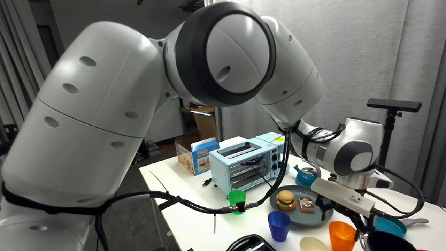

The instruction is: Take the orange cup and pour some of its contents into the pot and some onto the plate.

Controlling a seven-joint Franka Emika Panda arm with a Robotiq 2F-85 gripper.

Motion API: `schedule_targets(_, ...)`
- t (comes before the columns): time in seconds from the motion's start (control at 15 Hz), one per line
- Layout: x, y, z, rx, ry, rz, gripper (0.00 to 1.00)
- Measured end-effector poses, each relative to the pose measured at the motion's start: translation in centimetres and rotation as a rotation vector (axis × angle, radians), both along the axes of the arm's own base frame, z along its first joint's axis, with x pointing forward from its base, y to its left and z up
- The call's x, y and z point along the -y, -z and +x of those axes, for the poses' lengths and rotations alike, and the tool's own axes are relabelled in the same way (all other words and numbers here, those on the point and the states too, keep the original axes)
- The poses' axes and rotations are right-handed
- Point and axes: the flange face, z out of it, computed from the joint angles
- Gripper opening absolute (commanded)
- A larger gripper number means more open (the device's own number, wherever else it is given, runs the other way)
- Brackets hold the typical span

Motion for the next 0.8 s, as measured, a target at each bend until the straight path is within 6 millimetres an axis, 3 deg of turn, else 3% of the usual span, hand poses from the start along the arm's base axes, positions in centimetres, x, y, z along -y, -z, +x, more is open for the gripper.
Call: schedule_targets(0.8, -0.5, 3.3, 0.2, 0.020, 0.080, 0.029, 1.00)
